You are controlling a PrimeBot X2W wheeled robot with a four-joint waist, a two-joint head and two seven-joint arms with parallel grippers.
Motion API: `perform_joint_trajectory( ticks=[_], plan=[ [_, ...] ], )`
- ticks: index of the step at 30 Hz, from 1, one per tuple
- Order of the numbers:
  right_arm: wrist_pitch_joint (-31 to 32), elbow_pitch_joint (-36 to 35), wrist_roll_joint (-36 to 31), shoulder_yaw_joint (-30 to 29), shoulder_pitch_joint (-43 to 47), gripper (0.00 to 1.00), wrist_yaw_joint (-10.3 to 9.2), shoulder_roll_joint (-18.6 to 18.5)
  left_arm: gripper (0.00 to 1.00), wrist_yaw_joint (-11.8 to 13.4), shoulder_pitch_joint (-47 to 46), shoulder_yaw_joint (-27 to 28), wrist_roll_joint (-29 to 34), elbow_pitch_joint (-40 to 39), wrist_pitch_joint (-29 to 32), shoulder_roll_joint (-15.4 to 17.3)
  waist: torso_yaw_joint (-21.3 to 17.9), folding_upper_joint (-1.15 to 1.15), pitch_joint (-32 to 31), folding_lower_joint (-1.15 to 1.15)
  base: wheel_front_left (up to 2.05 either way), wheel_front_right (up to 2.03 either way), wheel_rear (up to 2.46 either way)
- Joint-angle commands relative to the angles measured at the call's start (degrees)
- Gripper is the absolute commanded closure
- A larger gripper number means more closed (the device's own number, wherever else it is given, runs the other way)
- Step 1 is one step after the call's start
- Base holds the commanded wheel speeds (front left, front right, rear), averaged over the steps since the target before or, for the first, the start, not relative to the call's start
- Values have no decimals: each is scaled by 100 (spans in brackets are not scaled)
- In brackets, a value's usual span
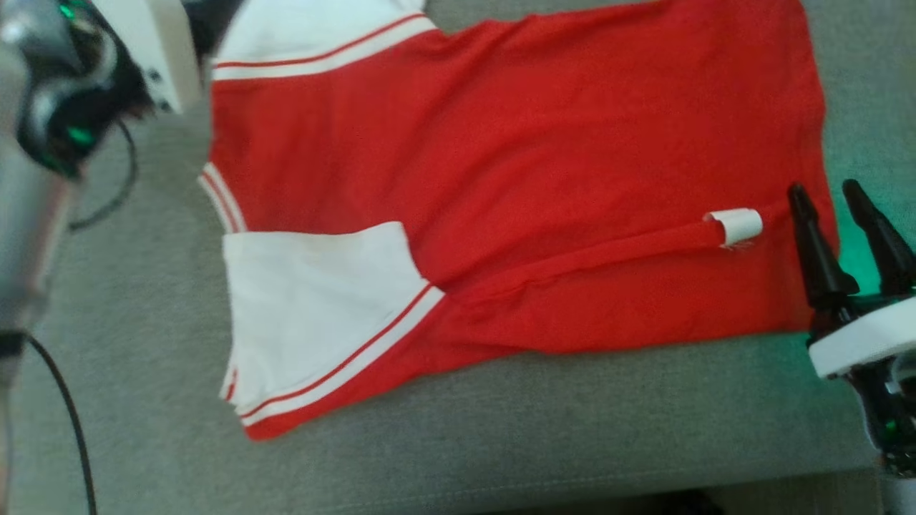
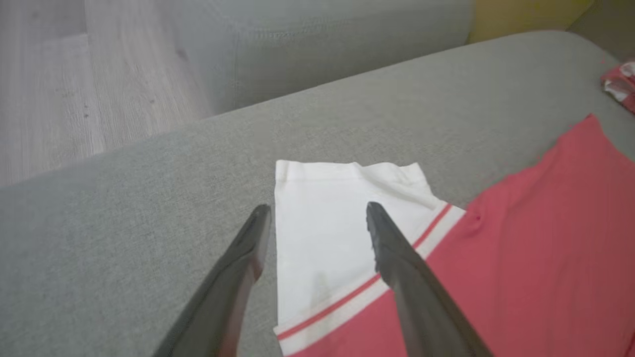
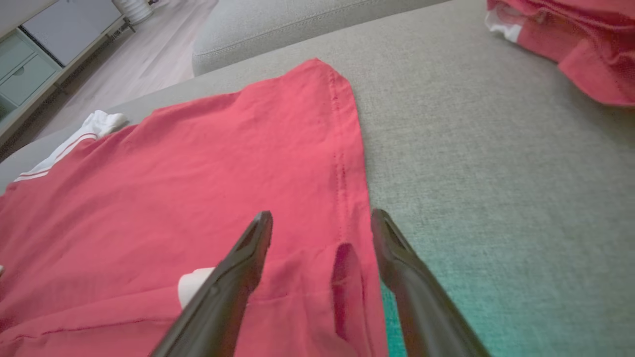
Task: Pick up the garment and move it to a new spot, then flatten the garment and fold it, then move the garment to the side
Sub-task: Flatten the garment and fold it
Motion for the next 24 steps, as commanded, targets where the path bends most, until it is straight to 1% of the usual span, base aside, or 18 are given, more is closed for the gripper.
perform_joint_trajectory(
  ticks=[1, 6, 10, 15, 19, 22, 23, 24],
  plan=[
    [-63, -200, -28, 121, -62, 0, -5, -40, 0, -29, -345, 190, 38, 8, 71, 323, -284, 0, 261, -1, 0, 0, 0],
    [-197, -124, 0, 218, -151, 0, -5, 58, 0, -65, -1004, -40, 120, 779, 119, 473, -578, 0, 516, -1, 0, 0, 0],
    [-305, -48, 17, 242, -184, 0, -5, 97, 0, -71, -1314, -235, 138, 1270, 72, 552, -737, 0, 664, -1, 0, 0, 0],
    [-405, 29, 60, 257, -190, 0, -5, 122, 0, -72, -1518, -526, 202, 1570, -103, 660, -821, 0, 753, -1, 0, 0, 0],
    [-468, 92, 73, 280, -221, 0, -5, 135, 0, -73, -1611, -763, 134, 1732, -159, 731, -855, 0, 801, -1, 0, 0, 0],
    [-498, 128, 78, 296, -258, 0, -5, 153, 0, -73, -1648, -936, -23, 1787, -81, 737, -862, 0, 825, -1, 0, 0, 0],
    [-505, 139, 85, 291, -270, 0, -5, 149, 3, -73, -1667, -1000, -66, 1787, -56, 753, -861, 0, 830, -1, 0, 0, 0],
    [-511, 150, 93, 286, -280, 0, -5, 145, 36, -73, -1681, -1068, -111, 1786, -23, 769, -861, 0, 832, -1, 0, 0, 0]
  ],
)
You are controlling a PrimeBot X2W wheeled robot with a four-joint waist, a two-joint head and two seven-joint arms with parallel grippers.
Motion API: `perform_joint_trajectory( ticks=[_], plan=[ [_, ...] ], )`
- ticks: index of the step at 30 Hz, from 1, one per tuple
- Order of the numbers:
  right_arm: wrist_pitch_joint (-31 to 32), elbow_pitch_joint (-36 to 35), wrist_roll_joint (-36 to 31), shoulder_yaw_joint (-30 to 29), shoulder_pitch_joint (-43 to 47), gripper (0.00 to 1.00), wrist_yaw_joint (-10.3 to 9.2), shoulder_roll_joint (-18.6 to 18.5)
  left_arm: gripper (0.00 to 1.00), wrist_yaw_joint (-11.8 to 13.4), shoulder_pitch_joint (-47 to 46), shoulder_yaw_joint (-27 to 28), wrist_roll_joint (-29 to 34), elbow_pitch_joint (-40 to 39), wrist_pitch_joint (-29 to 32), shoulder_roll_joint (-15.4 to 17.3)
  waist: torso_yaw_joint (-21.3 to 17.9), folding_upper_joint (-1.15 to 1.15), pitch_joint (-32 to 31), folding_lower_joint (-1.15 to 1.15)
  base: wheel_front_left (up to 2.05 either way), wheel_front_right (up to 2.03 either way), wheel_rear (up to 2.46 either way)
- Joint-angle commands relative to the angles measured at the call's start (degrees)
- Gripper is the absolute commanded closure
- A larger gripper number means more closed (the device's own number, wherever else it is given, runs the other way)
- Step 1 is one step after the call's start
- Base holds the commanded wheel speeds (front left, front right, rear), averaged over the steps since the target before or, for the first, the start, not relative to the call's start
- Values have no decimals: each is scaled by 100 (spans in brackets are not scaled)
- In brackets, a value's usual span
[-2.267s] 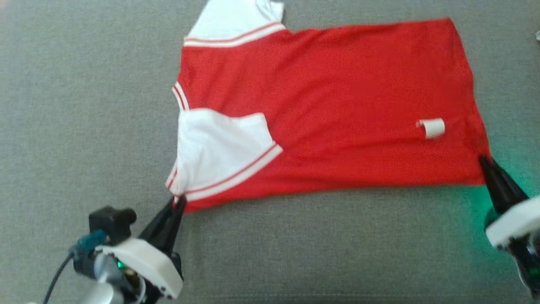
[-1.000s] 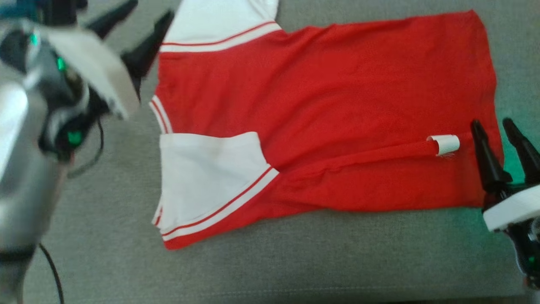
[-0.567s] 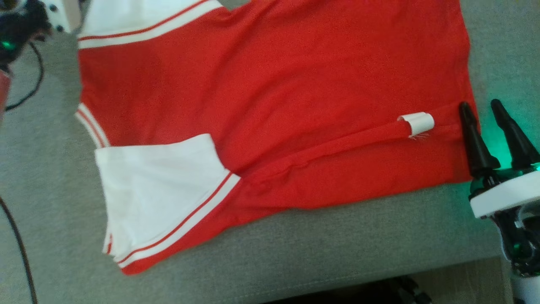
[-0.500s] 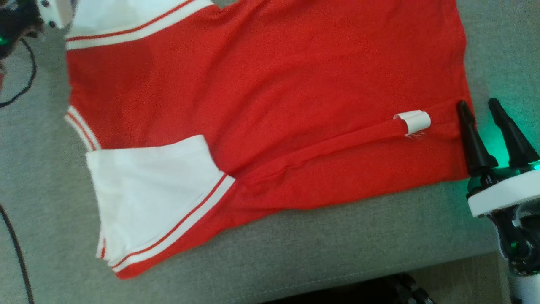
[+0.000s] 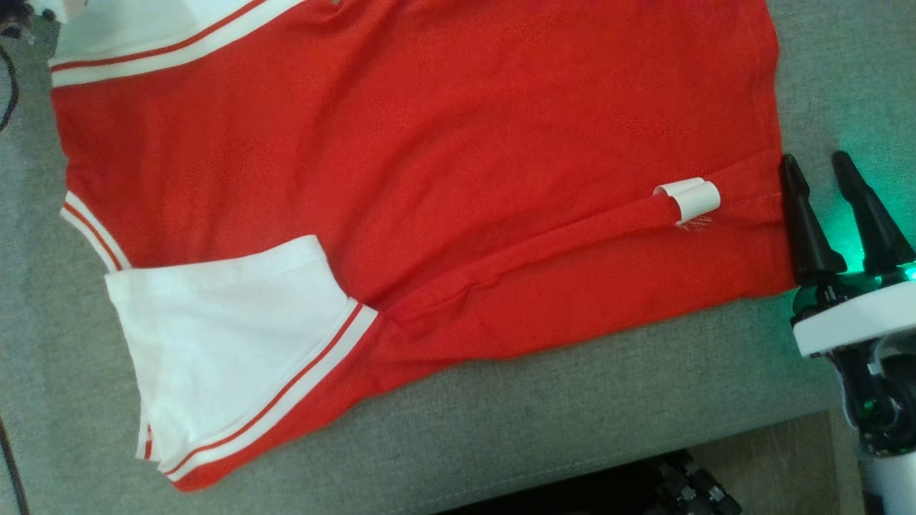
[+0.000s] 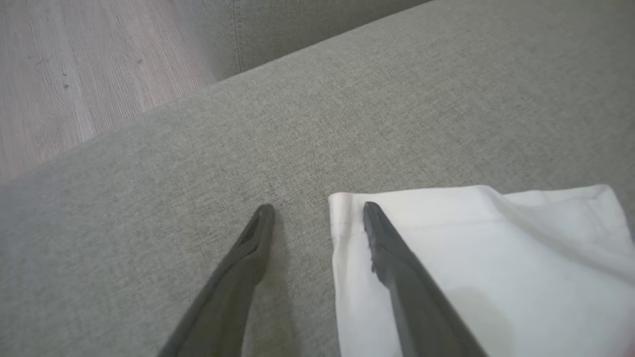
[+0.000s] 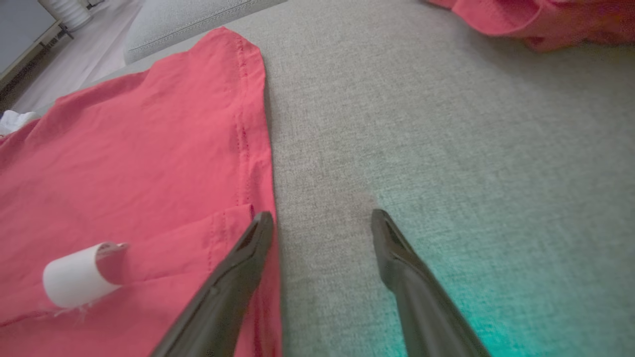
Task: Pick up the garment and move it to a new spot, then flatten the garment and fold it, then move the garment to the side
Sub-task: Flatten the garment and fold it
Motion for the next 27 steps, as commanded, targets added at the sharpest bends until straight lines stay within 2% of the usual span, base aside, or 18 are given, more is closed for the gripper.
perform_joint_trajectory(
  ticks=[1, 2, 11, 16, 20, 27],
  plan=[
    [-22, -78, 52, 78, 61, 0, -5, -43, 67, 7, -91, 2, -61, -48, 114, 305, 1, 0, -1, 0, 0, 0, 0],
    [-27, -74, 51, 73, 50, 0, -5, -48, 100, 7, -100, -61, -116, -66, 130, 326, 1, 0, -3, 0, 0, 0, 0],
    [115, -224, 259, 239, -242, 0, -5, -138, 100, 7, -176, -506, -375, -312, -395, 492, 70, 0, -164, 0, 0, 0, 0],
    [412, -40, 70, 190, -1000, 0, -5, -357, 100, 7, -149, -866, -513, -617, -703, 606, 212, 0, -434, 0, 0, 0, 0],
    [865, 663, -249, 291, -1899, 0, -5, -407, 100, 7, -120, -1123, -610, -934, -844, 709, 397, 0, -612, 0, 0, 0, 0],
    [1513, 2481, -1229, 686, -3405, 0, -5, -473, 100, 7, -105, -1484, -679, -1518, -883, 974, 642, 0, -732, 0, 0, 0, 0]
  ],
)
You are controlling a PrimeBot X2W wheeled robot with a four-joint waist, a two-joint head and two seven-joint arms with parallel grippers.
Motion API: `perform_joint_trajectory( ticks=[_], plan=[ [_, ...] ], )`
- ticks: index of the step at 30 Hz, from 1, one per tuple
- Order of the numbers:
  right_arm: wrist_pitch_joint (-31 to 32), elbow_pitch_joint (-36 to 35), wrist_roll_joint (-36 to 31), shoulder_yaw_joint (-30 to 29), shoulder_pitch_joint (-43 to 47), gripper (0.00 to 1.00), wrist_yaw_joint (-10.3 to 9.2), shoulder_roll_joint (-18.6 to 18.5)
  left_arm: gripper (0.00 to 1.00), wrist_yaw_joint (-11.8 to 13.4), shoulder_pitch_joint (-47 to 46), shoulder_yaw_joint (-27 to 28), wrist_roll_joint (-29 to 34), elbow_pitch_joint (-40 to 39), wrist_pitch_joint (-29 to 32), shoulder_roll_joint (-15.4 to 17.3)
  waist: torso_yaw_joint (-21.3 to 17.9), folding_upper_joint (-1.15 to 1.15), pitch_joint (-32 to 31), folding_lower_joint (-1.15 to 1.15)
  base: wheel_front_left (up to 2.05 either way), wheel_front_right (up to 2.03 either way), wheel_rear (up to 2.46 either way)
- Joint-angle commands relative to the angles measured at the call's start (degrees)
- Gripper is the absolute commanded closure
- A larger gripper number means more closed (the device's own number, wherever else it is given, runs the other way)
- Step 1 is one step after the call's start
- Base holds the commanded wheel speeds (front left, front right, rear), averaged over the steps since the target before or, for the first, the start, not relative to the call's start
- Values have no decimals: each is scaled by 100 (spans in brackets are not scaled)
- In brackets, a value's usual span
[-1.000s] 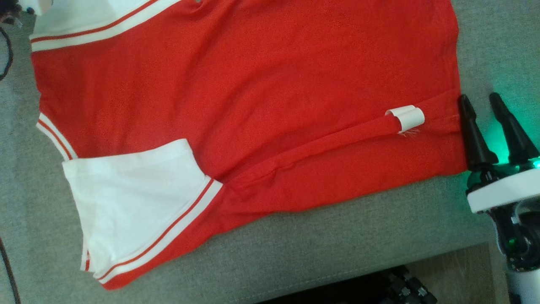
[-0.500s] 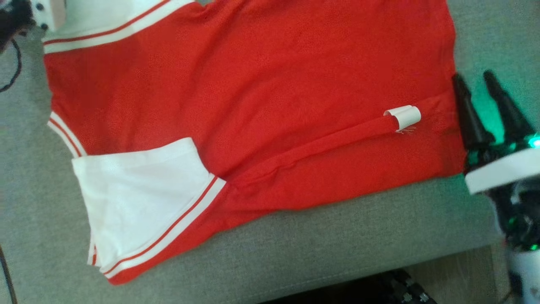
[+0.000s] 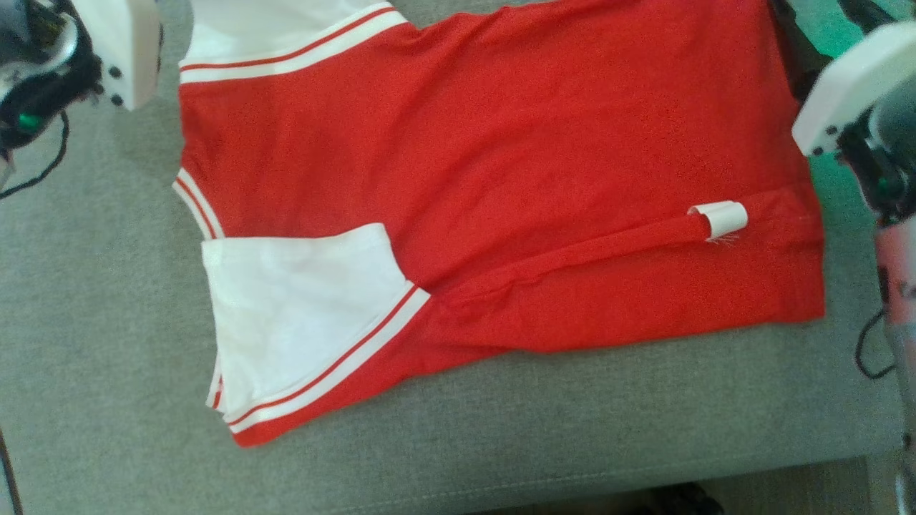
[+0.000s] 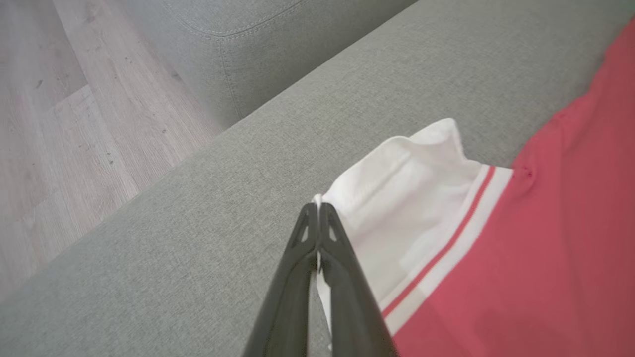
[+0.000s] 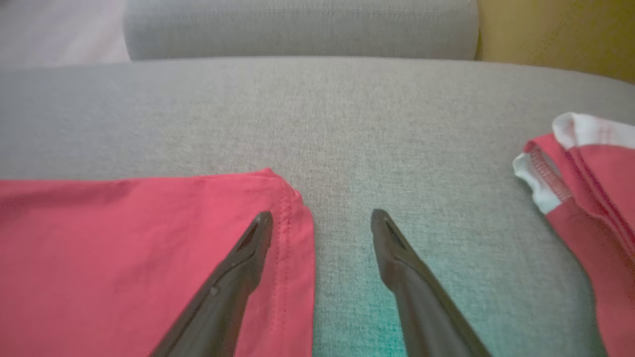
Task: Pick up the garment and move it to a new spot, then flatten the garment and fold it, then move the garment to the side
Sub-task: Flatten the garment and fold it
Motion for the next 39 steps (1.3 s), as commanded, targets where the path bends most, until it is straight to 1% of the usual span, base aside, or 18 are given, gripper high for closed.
perform_joint_trajectory(
  ticks=[1, 3, 7, 8, 10, 14, 19, 20, 21, 22, 23, 24, 28, 31, 35, 39],
  plan=[
    [120, 77, -187, 133, -196, 0, -5, -74, 100, 7, -175, 186, -65, -211, -8, 315, 73, 0, -38, 0, 0, 0, 0],
    [247, 458, -437, 313, -501, 0, -5, -92, 100, 7, -169, 135, -79, -347, 14, 366, 106, 0, -47, 0, 0, 0, 0],
    [479, 1065, -701, 601, -987, 0, -5, -40, 100, 7, -157, 72, -92, -528, 57, 453, 126, 0, -66, 0, 0, 0, 0],
    [591, 1300, -852, 779, -1182, 0, -5, -64, 100, 7, -163, 34, -64, -587, 71, 487, 127, 0, -71, 0, 0, 0, 0],
    [698, 1509, -946, 968, -1332, 0, -5, -86, 100, 7, -159, 18, -64, -617, 77, 486, 132, 0, -83, 0, 0, 0, 0],
    [804, 1748, -958, 1324, -1561, 0, -5, -93, 100, 7, -141, -9, -80, -644, 75, 473, 137, 0, -116, 0, 0, 0, 0],
    [889, 1820, -904, 1758, -1709, 0, -5, -152, 100, 7, -108, -64, -100, -637, 74, 459, 136, 0, -176, 0, 0, 0, 0],
    [882, 1822, -887, 1821, -1734, 24, -5, -170, 100, 7, -104, -75, -106, -636, 71, 455, 138, 0, -184, 0, 0, 0, 0],
    [883, 1826, -857, 1876, -1752, 40, -5, -179, 100, 7, -101, -86, -112, -634, 67, 452, 141, 0, -191, 0, 0, 0, 0],
    [884, 1828, -816, 1925, -1765, 60, -5, -181, 100, 7, -98, -97, -116, -632, 61, 451, 144, 0, -198, 0, 0, 0, 0],
    [884, 1830, -773, 1959, -1778, 77, -5, -182, 100, 7, -97, -106, -122, -629, 52, 450, 149, 0, -203, 0, 0, 0, 0],
    [887, 1832, -730, 1989, -1785, 100, -5, -185, 100, 7, -96, -116, -127, -626, 42, 450, 156, 0, -208, 0, 0, 0, 0],
    [831, 1812, -653, 2055, -1801, 100, -5, -236, 100, 7, -99, -149, -124, -618, -18, 474, 179, 0, -215, 0, 0, 0, 0],
    [535, 1728, -635, 1973, -1791, 100, -5, -292, 100, 7, -122, -181, -23, -644, -222, 516, 201, 0, -220, 0, 0, 0, 0],
    [79, 1678, -562, 1578, -1710, 100, -5, -289, 100, 7, -202, -104, 201, -649, -774, 572, 217, 0, -212, 0, 0, 0, 0],
    [-382, 1651, -515, 1047, -1594, 100, -5, -309, 100, 31, -291, 10, 360, -610, -1274, 527, 263, 0, -227, 0, 0, 0, 0]
  ],
)
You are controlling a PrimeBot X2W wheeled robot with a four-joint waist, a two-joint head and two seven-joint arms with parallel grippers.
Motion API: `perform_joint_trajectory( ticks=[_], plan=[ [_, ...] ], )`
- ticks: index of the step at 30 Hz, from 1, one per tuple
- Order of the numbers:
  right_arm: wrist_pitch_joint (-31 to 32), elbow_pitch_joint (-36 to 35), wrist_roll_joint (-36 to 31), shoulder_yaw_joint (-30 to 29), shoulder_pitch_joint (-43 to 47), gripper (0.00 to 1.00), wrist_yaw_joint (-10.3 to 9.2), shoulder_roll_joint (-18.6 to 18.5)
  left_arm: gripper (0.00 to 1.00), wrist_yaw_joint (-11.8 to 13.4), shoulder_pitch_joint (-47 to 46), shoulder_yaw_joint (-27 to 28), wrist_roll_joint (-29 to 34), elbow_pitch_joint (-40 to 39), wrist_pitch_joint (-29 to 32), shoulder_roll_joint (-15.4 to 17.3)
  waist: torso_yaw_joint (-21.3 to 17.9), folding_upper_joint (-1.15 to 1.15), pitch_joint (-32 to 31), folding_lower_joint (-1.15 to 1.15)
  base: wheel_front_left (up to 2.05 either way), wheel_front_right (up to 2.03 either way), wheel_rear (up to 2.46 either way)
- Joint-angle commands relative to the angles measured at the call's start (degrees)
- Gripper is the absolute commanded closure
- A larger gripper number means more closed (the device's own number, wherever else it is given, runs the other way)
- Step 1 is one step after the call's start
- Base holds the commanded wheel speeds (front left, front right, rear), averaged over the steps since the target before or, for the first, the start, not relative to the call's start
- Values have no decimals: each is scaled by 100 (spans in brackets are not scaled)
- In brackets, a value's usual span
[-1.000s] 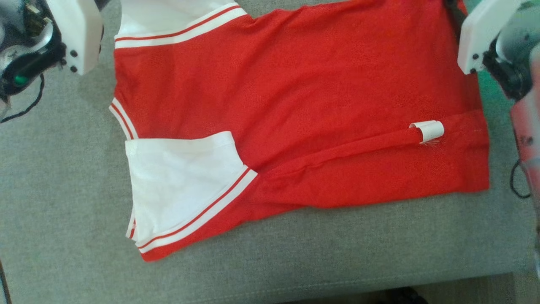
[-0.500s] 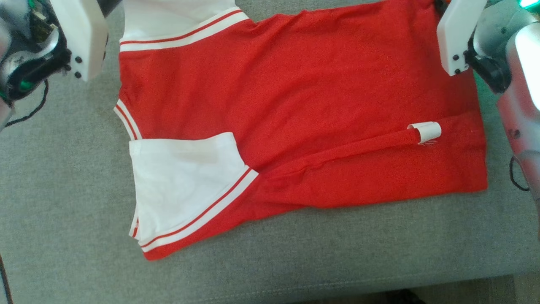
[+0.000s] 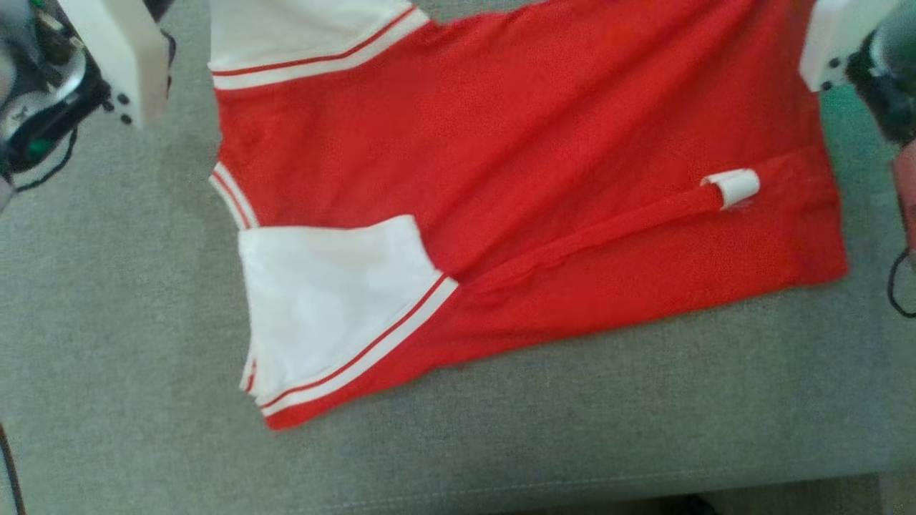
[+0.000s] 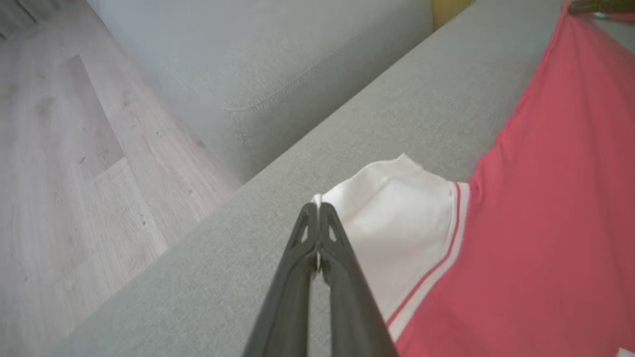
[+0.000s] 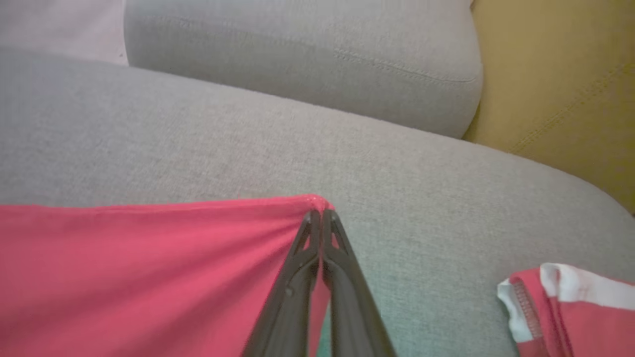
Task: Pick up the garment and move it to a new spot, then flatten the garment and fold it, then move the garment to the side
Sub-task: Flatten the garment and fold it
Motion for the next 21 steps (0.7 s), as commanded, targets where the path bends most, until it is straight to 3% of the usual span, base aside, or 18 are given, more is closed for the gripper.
perform_joint_trajectory(
  ticks=[1, 5, 9, 21],
  plan=[
    [-194, -229, 56, -208, 71, 100, -5, -17, 100, 37, -379, 414, 70, -68, -194, 239, 35, 0, -17, 0, 0, 0, 0],
    [-528, -348, 132, -563, 365, 100, -5, -35, 100, 43, -270, 433, 49, -114, -415, 261, 133, 0, -110, 0, 0, 0, 0],
    [-862, -631, 248, -830, 774, 100, -5, -62, 100, 156, 22, 517, -111, -491, -553, 532, 227, 0, -183, 0, 0, 0, 0],
    [-1101, -1677, 125, -1533, 2199, 100, -5, -284, 100, 1131, 1639, 617, -706, -2652, -1158, 1335, 681, 0, -481, 0, 0, 0, 0]
  ],
)
